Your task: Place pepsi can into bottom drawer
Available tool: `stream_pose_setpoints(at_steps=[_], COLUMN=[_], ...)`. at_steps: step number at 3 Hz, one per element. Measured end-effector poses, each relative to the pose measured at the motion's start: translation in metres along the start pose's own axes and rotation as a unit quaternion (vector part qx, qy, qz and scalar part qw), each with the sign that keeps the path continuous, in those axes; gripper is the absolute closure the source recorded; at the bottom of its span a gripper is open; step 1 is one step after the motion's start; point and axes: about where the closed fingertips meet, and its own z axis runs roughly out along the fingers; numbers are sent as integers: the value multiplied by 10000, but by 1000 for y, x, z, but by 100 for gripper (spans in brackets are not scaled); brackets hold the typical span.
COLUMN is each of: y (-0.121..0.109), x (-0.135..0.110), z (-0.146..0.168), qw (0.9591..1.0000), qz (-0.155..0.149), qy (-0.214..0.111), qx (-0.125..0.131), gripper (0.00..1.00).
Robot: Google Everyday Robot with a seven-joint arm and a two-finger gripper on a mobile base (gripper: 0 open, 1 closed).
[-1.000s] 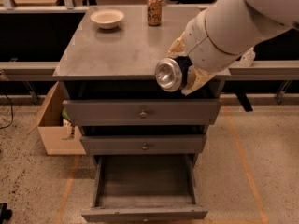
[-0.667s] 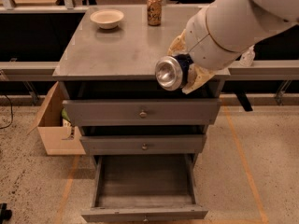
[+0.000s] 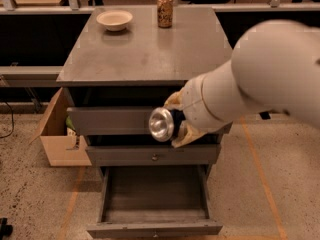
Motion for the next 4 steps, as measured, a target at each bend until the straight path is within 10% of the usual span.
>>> stream_pose_setpoints(at_steps=[2,4], y=[98,101], x=[-9,-25], z=[132,150], qw=[9971,9978], qz=[577,289], qy=[-136,-49], qx=[-471,-598], gripper=[100,100])
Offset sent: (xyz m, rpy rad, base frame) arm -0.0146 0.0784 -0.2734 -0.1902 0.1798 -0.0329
